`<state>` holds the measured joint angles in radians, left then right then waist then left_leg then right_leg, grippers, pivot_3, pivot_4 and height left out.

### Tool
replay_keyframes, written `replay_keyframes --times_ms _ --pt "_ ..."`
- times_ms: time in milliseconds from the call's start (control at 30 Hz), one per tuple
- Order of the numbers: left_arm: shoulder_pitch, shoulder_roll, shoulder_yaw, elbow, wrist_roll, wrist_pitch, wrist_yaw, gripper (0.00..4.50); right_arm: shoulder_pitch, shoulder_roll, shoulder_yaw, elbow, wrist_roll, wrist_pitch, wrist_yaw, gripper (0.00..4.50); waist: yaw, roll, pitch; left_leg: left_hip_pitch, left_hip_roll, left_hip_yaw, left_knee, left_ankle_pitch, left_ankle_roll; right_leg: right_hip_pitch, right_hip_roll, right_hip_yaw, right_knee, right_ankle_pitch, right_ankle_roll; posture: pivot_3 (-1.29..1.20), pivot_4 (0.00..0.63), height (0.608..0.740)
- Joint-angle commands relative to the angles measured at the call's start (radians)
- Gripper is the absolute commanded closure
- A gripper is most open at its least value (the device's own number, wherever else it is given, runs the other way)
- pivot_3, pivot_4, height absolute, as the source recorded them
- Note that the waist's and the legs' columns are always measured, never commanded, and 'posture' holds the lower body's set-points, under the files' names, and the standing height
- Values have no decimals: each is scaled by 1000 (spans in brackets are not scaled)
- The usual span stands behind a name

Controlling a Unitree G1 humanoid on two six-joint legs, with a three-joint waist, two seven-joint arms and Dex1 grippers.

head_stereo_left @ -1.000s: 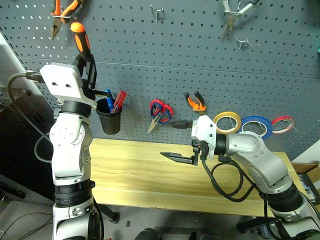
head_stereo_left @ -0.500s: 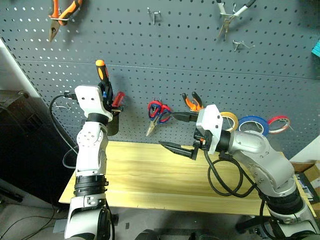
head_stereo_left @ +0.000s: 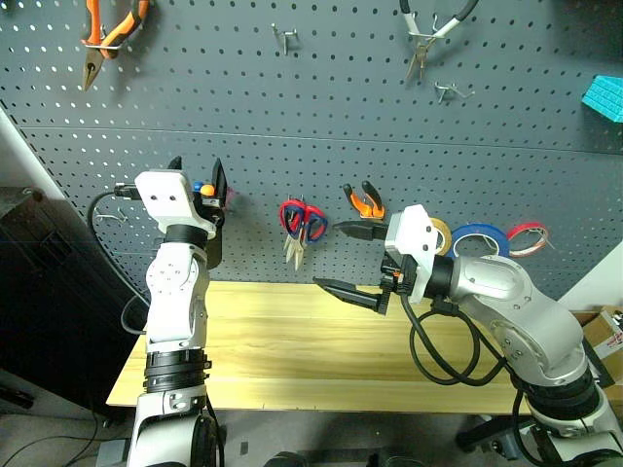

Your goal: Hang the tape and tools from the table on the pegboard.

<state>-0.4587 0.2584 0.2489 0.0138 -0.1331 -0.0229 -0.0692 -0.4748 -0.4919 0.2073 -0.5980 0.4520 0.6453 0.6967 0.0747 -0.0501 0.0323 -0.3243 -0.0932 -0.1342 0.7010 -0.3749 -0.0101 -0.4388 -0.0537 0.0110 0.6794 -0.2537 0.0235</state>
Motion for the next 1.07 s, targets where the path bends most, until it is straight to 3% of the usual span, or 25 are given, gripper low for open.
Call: replay_keyframes --times_ms 33,100,267,433,667,900,1067 --pt "-12 2 -3 -115 -2 21 16 577 6 -12 -26 -32 5 -17 2 0 1 0 -1 0 0 0 0 0 0 0 0 0 0 0 0 119 0 740" --pt "-15 14 -27 -160 -1 40 -7 577 11 -19 -28 -32 7 -19 6 0 2 0 -1 0 0 0 0 0 0 0 0 0 0 0 0 122 0 740" --pt "97 73 -168 -303 -133 182 -261 577 54 -56 -61 -43 27 -17 23 0 3 5 -8 0 0 0 0 0 0 1 0 1 -1 0 0 136 0 740" --pt "207 70 -200 -300 -44 372 -157 577 174 -93 -94 -67 25 -16 16 0 6 8 -11 4 1 0 -2 0 0 4 1 2 0 0 0 144 0 740" --pt "284 105 -214 -183 23 329 -194 577 388 -6 -134 80 -142 -159 -176 0 14 11 -11 19 0 0 -4 0 0 20 2 3 -3 0 1 132 0 740" --pt "296 100 -205 46 57 208 -213 577 549 149 -201 416 -351 -532 -412 0 12 15 -11 21 0 1 -5 0 0 20 2 4 -2 0 1 107 0 740" --pt "295 92 -189 157 86 147 -178 577 589 207 -296 567 -345 -641 -483 0 5 19 -11 21 0 1 -6 0 0 20 3 5 -2 0 1 93 0 740"
